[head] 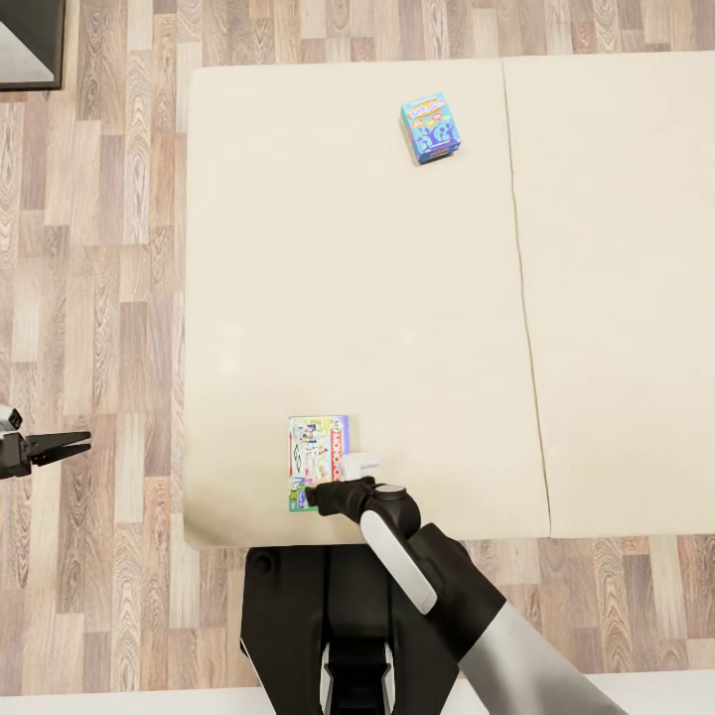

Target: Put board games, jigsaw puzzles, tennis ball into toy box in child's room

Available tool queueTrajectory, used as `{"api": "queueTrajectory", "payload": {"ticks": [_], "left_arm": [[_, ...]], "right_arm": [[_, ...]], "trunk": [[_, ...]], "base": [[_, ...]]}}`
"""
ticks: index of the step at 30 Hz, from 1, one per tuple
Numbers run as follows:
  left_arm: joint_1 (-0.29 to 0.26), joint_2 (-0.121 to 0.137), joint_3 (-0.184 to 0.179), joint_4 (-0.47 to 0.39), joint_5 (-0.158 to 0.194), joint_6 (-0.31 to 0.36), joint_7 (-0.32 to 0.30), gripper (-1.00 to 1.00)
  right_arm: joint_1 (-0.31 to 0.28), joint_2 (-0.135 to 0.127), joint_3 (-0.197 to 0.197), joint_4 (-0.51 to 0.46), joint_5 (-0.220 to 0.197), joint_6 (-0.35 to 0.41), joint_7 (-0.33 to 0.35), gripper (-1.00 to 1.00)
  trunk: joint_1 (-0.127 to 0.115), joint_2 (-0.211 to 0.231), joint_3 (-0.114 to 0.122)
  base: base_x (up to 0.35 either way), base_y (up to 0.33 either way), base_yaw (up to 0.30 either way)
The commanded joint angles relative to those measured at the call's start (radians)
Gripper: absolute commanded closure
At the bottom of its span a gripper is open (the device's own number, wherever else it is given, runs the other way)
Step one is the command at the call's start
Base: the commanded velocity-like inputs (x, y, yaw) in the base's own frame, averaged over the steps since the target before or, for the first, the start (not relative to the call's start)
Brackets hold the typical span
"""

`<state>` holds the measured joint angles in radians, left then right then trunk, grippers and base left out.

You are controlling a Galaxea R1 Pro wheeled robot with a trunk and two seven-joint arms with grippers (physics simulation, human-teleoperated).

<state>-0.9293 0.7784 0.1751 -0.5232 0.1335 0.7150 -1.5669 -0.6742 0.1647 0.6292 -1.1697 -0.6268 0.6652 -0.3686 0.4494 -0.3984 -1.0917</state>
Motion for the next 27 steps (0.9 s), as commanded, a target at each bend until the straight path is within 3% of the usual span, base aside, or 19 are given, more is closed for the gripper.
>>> {"api": "queueTrajectory", "payload": {"ticks": [1,27], "left_arm": [[0.0,0.0,0.0,0.0,0.0,0.011,-0.004,-1.0],[0.0,-0.004,0.0,0.0,-0.002,0.011,-0.004,-1.0]], "right_arm": [[-0.001,-0.001,0.002,-0.001,-0.01,-0.002,-0.01,-1.0],[-0.001,-0.002,0.003,-0.002,-0.01,-0.024,-0.01,-1.0]], "trunk": [[0.001,-0.002,-0.001],[0.001,-0.002,-0.001]], "base": [[0.0,0.0,0.0],[0.0,0.0,0.0]]}}
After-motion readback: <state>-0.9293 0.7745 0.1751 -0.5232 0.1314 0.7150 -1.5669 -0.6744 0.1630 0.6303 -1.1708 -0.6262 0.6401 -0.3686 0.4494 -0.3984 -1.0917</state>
